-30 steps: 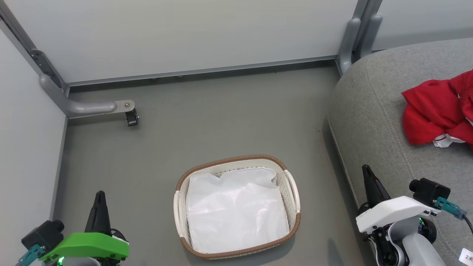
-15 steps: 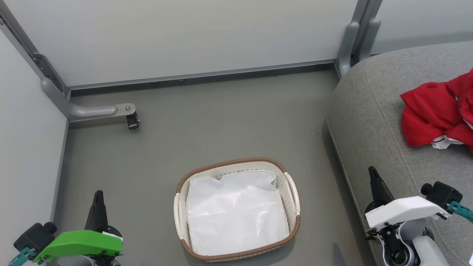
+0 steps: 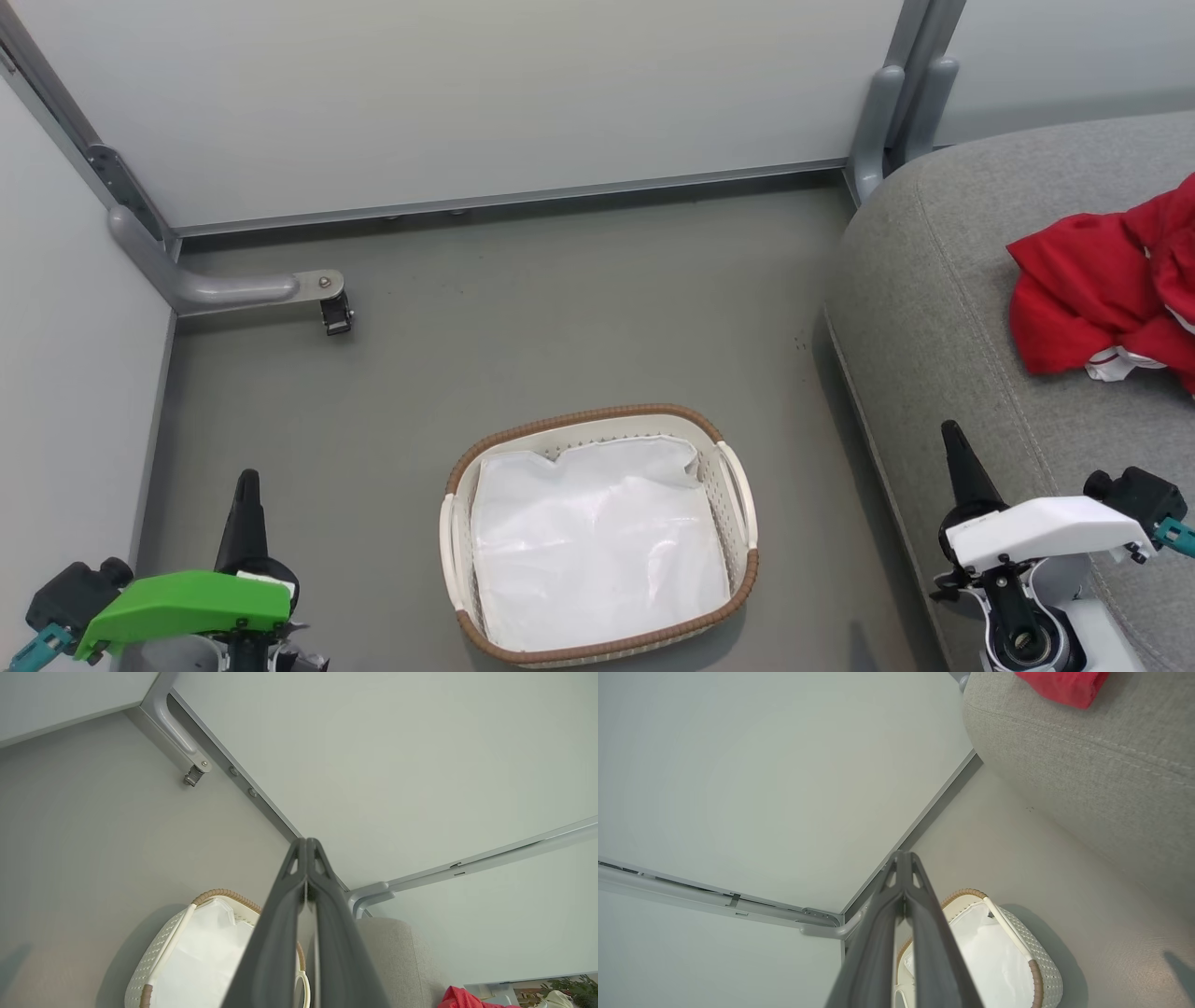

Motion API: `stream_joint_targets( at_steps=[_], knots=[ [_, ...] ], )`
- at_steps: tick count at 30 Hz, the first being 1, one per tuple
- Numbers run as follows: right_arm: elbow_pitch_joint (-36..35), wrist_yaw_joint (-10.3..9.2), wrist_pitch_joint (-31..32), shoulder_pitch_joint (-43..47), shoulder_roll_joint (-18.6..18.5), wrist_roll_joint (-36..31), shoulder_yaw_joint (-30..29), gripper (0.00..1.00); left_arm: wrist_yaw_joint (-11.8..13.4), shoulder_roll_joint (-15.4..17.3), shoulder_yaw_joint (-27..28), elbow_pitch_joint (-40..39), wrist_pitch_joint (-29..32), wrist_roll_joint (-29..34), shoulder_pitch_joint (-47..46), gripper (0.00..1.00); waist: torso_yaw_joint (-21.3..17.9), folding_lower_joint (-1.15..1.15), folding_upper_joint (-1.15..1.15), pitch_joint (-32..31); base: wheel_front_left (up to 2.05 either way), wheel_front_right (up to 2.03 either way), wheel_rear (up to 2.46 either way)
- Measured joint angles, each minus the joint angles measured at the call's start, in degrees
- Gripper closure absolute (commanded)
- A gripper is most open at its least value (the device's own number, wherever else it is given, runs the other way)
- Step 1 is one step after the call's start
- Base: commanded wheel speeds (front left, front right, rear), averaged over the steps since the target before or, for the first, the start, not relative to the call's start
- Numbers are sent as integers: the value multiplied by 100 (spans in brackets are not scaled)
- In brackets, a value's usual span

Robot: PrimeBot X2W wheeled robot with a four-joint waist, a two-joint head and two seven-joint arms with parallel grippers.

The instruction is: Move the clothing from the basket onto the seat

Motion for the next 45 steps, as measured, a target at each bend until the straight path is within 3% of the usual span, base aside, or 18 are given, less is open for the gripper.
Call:
stream_joint_targets(
  at_steps=[45],
  knots=[
    [-292,-3,630,147,-12,2377,-354,100,0,-96,193,-208,615,-2214,-123,100,-15,0,0,-249,0,0,0]
  ],
)
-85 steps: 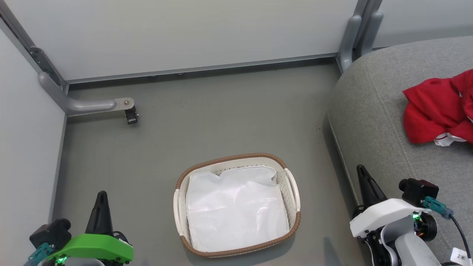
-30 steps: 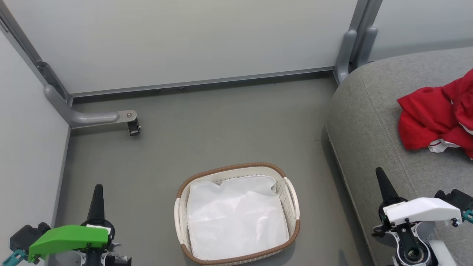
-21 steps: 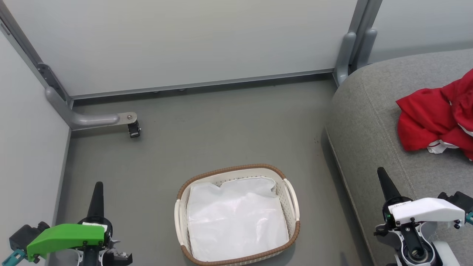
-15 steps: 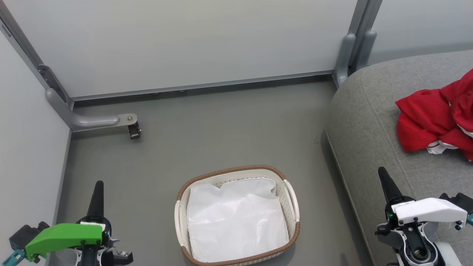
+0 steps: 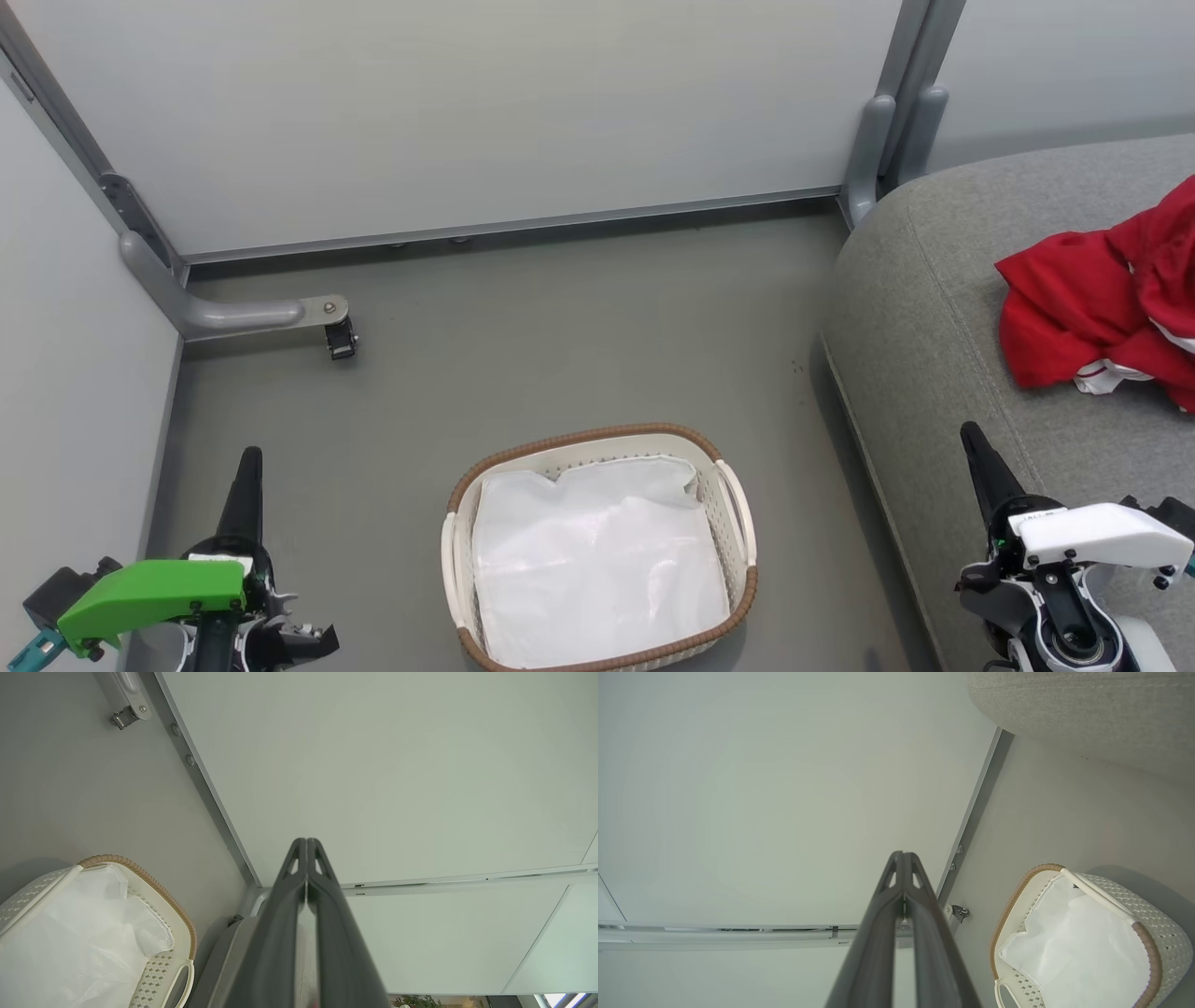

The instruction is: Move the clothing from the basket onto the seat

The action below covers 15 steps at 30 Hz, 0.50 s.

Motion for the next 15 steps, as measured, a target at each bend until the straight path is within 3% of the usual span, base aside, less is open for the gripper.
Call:
stream_joint_targets(
  at_steps=[15],
  knots=[
    [-77,0,170,32,-2,620,-92,100,0,-20,54,-47,159,-581,-13,100,-4,0,0,-83,0,0,0]
  ],
)
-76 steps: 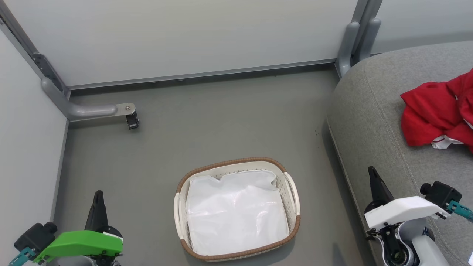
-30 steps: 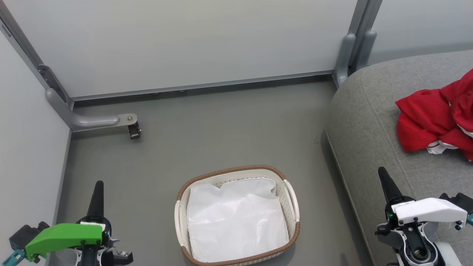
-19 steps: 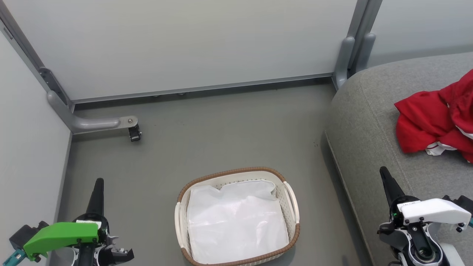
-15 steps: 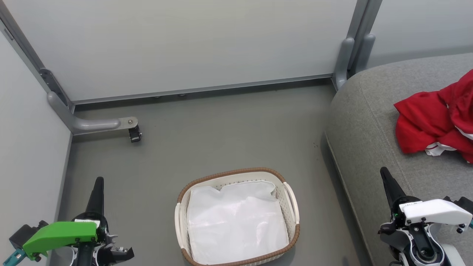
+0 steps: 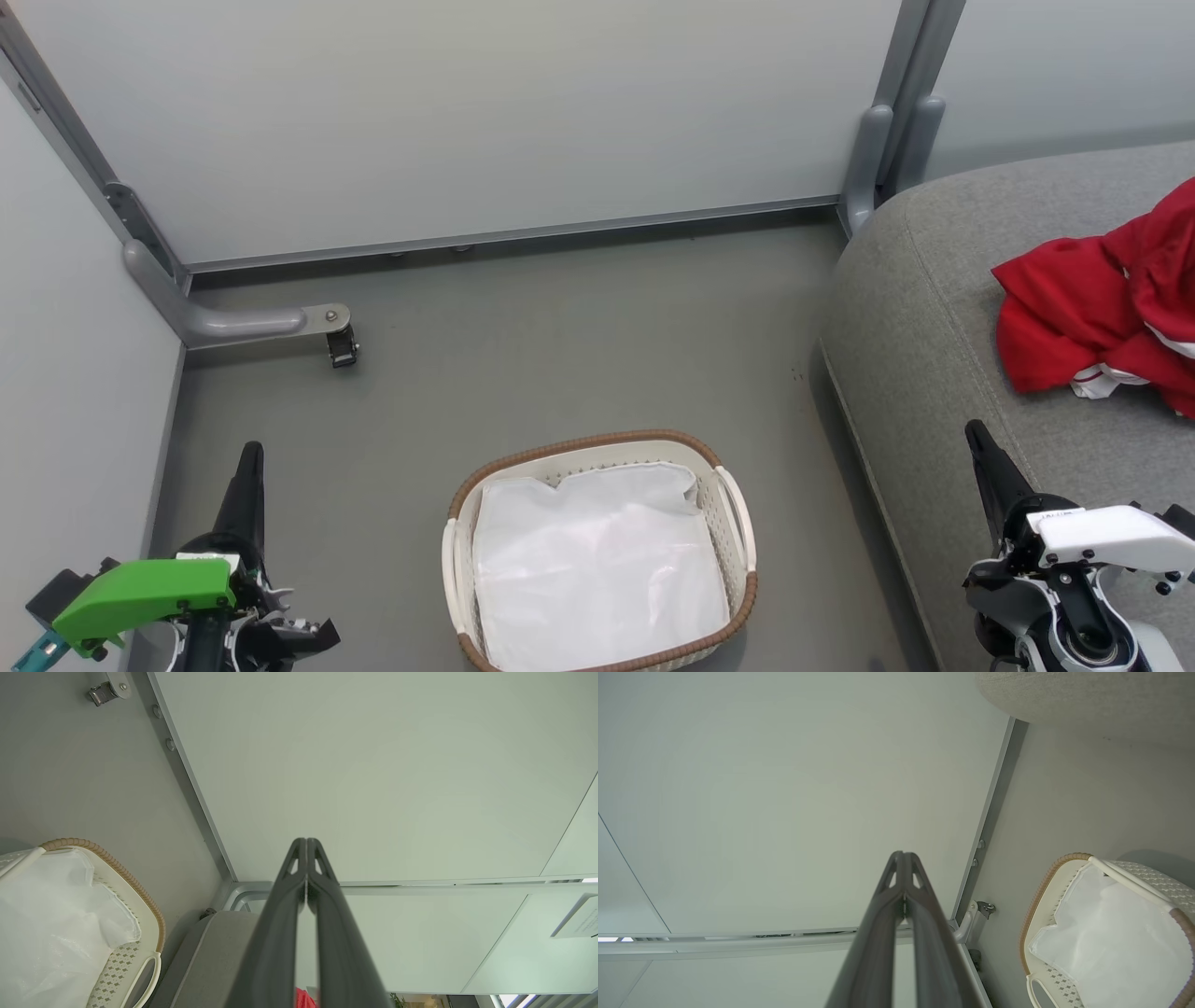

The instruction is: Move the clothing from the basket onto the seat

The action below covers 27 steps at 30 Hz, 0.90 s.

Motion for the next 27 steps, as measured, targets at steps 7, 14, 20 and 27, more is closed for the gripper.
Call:
stream_joint_targets(
  at_steps=[7,14,20,27],
  knots=[
    [-32,0,60,21,-1,270,-42,100,0,-8,25,-25,81,-233,-25,100,-2,0,0,-39,0,0,0],
    [-46,0,82,23,-1,356,-56,100,0,-13,35,-37,91,-334,-46,100,-3,0,0,-52,0,0,0],
    [-47,0,90,24,-1,356,-58,100,0,-13,35,-38,91,-334,-46,100,-3,0,0,-52,0,0,0],
    [-47,0,104,24,-1,356,-60,100,0,-14,35,-38,91,-334,-46,100,-3,0,0,-52,0,0,0]
  ],
)
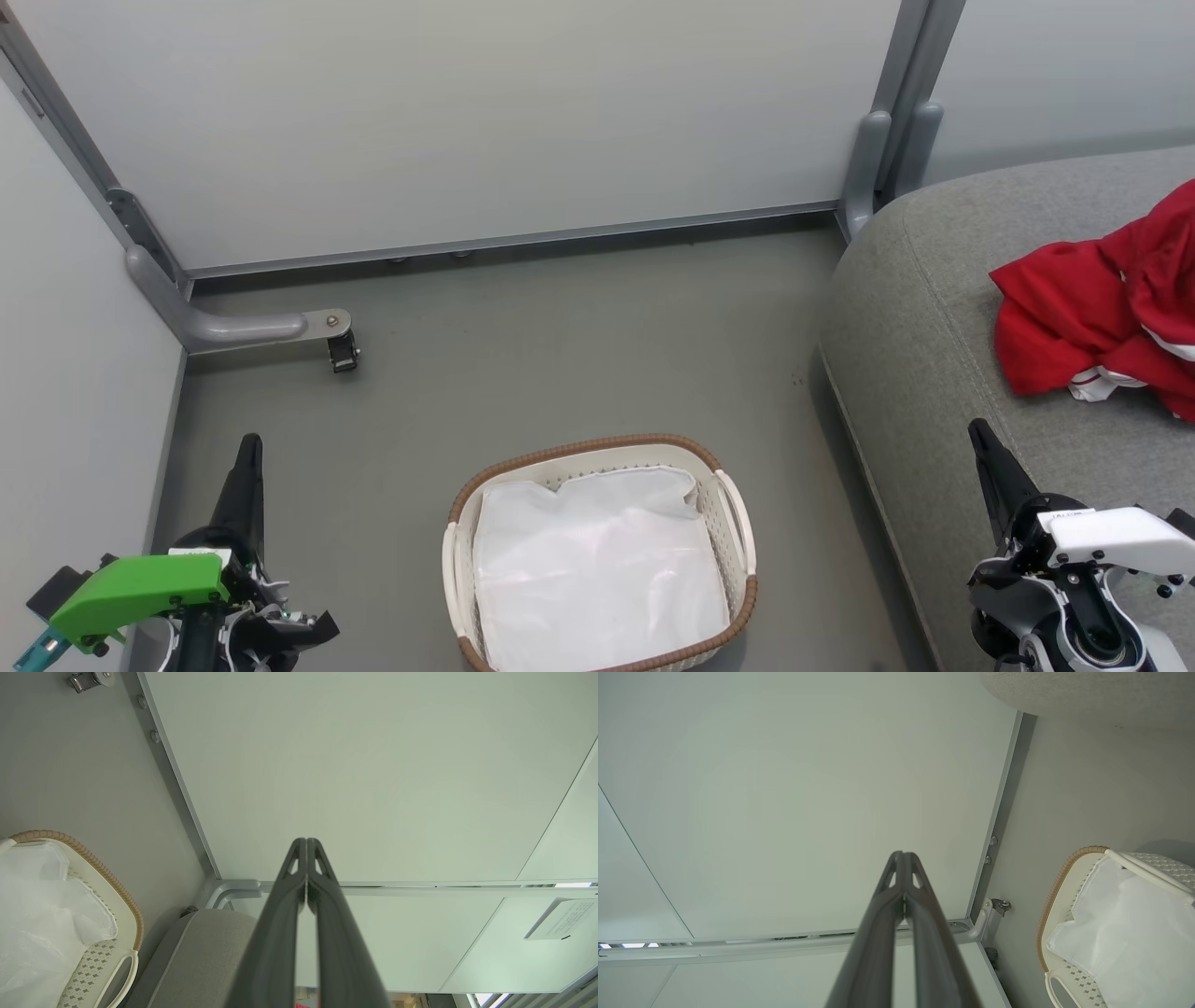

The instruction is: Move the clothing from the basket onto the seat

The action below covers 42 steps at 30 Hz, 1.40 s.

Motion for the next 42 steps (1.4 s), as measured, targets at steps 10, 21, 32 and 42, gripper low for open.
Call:
stream_joint_targets(
  at_steps=[10,21,32,42],
  knots=[
    [0,0,0,0,1,-1,-2,100,0,0,0,0,0,0,0,100,0,0,0,0,0,0,0],
    [0,0,1,0,2,-1,-5,100,0,0,0,0,0,0,0,100,0,0,0,0,0,0,0],
    [0,0,1,0,3,-1,-8,100,0,0,0,0,0,0,0,100,0,0,0,0,0,0,0],
    [0,0,1,0,3,-2,-10,100,0,0,-1,0,0,0,0,100,0,0,0,0,0,0,0]
  ],
)
